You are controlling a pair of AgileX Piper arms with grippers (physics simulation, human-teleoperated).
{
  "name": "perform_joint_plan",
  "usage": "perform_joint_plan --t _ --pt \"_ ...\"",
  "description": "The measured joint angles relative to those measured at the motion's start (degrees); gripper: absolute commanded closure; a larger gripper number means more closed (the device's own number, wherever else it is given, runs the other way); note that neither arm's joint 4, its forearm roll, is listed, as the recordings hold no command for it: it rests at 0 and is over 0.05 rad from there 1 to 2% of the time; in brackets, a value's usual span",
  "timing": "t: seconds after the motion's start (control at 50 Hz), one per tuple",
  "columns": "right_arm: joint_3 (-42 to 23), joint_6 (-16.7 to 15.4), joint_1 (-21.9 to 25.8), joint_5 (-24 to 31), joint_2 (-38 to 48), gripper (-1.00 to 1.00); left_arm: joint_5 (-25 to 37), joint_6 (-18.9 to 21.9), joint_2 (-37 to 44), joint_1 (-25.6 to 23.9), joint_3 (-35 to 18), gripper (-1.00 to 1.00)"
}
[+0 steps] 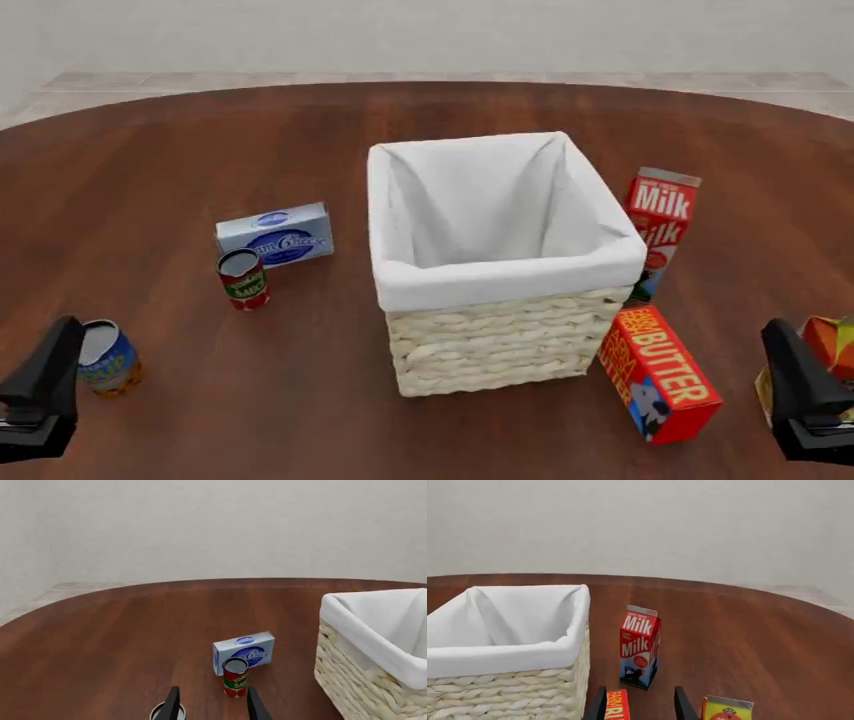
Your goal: Pick up the orange juice, and put it in the basket.
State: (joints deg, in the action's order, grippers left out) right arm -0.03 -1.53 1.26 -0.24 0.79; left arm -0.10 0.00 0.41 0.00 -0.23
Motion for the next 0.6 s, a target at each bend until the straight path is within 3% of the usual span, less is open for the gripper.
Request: perform_joint_plan --t 0.26,0.6 --pt "-4.9 -0.3 -0.6 2.7 1.4 -1.00 0.0 0.0 0.0 0.0 0.0 -1.00" --pt "-23.0 -0.6 0.5 12.2 11.4 -1.00 0.0 0.0 0.0 0.0 0.0 -1.00"
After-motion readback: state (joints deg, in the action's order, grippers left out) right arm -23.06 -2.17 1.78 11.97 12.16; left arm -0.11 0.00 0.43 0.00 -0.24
